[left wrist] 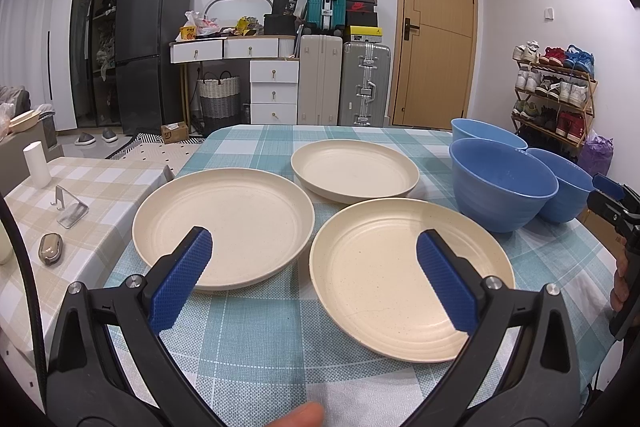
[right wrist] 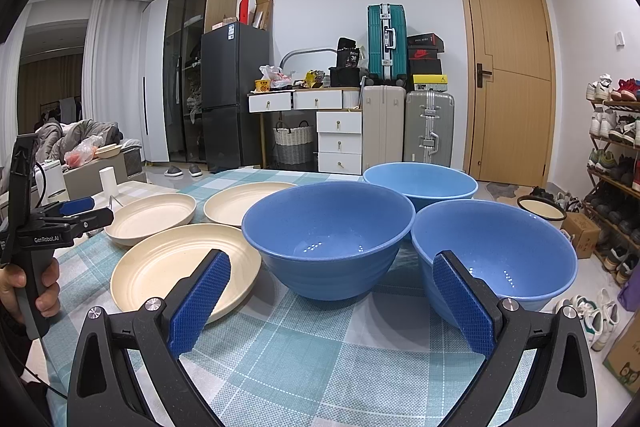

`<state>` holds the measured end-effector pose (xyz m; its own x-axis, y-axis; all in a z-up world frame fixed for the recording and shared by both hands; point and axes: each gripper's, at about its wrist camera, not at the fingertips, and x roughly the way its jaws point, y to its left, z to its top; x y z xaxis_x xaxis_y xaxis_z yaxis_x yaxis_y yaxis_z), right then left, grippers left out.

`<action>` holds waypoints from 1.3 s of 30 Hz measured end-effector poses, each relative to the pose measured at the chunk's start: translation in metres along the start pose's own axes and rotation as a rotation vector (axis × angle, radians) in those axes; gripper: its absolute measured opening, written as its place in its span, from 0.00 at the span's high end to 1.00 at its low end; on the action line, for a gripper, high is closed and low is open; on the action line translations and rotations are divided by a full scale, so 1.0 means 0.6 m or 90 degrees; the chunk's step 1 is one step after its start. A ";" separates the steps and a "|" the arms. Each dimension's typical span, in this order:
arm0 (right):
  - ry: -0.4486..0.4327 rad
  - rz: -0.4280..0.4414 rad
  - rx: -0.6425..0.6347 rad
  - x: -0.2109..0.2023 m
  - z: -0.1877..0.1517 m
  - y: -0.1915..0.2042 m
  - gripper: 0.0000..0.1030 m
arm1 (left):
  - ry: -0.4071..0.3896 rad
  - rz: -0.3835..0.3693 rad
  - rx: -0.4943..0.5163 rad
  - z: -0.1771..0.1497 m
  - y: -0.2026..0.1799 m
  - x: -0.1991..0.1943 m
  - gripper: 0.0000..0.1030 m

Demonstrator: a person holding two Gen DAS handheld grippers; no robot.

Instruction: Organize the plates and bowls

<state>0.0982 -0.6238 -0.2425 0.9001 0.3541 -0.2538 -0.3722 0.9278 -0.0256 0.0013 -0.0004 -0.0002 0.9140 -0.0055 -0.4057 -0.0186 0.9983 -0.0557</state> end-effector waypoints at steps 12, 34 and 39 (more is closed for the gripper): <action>0.000 0.000 0.000 0.000 0.000 0.000 0.00 | 0.001 0.001 0.000 0.000 0.000 0.000 0.01; 0.001 -0.001 -0.001 0.001 0.001 -0.001 0.00 | 0.000 0.002 0.000 0.000 -0.001 0.000 0.01; 0.003 -0.006 0.000 0.004 -0.003 0.014 0.00 | 0.000 0.001 0.000 0.001 0.008 -0.006 0.01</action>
<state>0.0968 -0.6156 -0.2450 0.9023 0.3452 -0.2583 -0.3642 0.9309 -0.0282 -0.0017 0.0045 0.0017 0.9141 -0.0040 -0.4055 -0.0202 0.9983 -0.0555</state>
